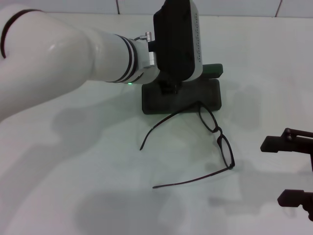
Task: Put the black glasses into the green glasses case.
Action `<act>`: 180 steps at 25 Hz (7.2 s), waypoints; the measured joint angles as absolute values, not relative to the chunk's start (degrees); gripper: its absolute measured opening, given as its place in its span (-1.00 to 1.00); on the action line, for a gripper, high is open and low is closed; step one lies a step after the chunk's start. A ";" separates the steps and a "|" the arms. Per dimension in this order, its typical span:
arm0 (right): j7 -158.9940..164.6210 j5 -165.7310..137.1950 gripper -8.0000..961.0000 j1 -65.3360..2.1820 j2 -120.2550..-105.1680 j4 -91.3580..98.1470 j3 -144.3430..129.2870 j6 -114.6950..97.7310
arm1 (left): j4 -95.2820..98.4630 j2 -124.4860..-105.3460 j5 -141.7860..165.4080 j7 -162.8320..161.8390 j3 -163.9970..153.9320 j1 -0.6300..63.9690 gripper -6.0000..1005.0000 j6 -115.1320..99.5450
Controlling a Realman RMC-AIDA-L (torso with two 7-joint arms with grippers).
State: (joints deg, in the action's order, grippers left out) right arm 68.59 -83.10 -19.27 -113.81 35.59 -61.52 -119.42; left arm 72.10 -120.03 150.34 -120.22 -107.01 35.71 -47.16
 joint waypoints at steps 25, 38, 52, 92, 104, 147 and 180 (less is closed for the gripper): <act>92.44 -92.68 0.58 -25.57 -114.59 45.86 -62.71 -91.14 | 100.48 -119.92 139.22 -119.76 -99.44 19.96 -0.04 -50.70; 143.80 -131.12 0.52 -43.73 -115.27 63.35 -72.53 -90.30 | 92.38 -119.91 75.71 -84.18 -83.16 0.73 -0.06 -61.87; 152.14 -136.22 0.37 -52.98 -116.10 52.16 -79.63 -86.89 | 79.54 -119.90 70.46 -78.04 -78.49 3.17 -0.06 -71.45; 126.54 -119.78 -0.85 -38.19 -115.66 61.50 -76.77 -86.54 | 71.50 -119.74 63.58 -75.94 -73.75 4.31 -0.08 -80.76; 102.84 -104.90 -0.86 -27.76 -115.65 59.58 -58.32 -96.82 | 55.62 -119.37 64.49 -75.70 -73.68 14.12 -0.62 -96.27; 94.60 -94.24 -0.86 -28.35 -115.77 48.89 -55.47 -106.39 | 32.47 -120.50 55.35 -61.14 -91.12 28.63 -0.94 -92.86; 87.12 -83.40 -0.87 -33.71 -115.32 46.15 -51.81 -98.17 | 33.04 -120.14 62.25 -58.74 -90.71 30.35 -0.94 -98.93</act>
